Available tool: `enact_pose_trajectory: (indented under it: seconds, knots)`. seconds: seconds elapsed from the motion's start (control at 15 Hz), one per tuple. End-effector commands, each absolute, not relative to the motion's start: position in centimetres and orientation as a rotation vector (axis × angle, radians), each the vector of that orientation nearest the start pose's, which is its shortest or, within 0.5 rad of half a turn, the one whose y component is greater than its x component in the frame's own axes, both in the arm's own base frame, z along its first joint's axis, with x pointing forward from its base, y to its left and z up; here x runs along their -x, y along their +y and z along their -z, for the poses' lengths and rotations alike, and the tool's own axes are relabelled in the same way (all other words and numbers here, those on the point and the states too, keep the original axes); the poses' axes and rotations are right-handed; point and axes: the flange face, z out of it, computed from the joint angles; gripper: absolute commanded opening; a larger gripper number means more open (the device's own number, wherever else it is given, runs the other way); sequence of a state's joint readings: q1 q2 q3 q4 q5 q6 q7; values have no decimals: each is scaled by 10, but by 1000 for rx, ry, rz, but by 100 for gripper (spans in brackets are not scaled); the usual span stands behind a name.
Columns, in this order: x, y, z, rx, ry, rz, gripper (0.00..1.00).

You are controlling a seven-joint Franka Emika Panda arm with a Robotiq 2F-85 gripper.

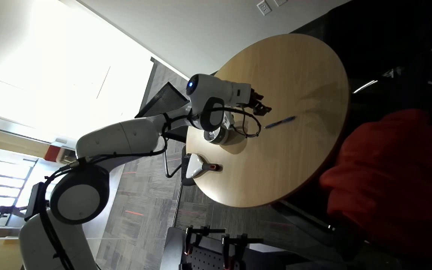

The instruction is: Move the pen to the right

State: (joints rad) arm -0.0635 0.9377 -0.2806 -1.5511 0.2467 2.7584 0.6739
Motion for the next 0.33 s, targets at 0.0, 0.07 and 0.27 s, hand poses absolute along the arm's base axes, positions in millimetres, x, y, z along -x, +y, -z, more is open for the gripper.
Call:
enact_pose_trajectory:
  seconds: [0.0, 0.07, 0.27]
  knots:
    - [-690, -198, -164, 2703, 1540, 470, 100]
    - [-692, -208, -144, 2683, 1582, 514, 100]
    - [-693, -205, -143, 2685, 1576, 512, 100]
